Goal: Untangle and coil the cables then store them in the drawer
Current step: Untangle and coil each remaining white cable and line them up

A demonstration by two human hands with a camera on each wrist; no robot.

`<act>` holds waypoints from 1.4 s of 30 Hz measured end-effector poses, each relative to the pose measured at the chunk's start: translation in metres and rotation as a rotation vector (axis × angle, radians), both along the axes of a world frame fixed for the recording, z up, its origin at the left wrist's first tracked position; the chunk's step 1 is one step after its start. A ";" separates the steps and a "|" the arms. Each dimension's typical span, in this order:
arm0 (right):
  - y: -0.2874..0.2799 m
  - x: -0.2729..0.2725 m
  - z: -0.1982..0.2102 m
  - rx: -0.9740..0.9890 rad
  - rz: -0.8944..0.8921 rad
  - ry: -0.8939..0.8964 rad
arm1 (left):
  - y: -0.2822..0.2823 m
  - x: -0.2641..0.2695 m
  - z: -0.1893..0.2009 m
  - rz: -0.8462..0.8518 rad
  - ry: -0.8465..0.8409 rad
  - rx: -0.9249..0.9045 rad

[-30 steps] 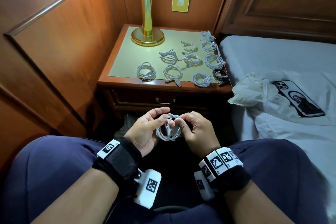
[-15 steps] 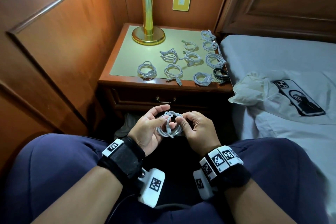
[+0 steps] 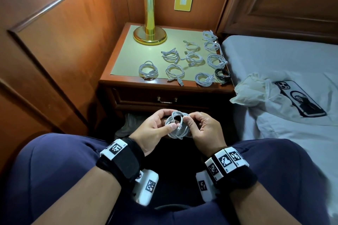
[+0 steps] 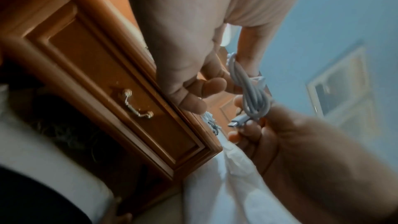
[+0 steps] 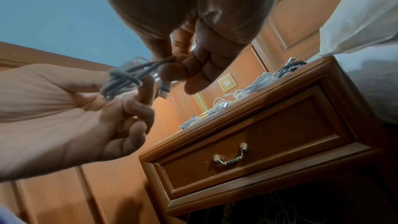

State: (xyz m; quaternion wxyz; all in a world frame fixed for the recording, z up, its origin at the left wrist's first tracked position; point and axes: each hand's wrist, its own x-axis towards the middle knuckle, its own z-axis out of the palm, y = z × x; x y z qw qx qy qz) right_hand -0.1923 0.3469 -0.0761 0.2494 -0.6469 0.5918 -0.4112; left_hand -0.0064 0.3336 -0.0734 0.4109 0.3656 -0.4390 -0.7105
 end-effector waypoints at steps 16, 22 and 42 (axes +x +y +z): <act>0.000 0.002 0.003 0.009 -0.036 -0.019 | 0.002 -0.002 -0.004 0.099 -0.106 0.042; 0.000 0.003 0.014 0.218 0.014 -0.288 | 0.000 0.000 -0.007 0.146 -0.298 -0.095; -0.002 0.006 0.009 0.311 0.039 -0.407 | 0.004 0.000 -0.001 0.359 -0.587 -0.623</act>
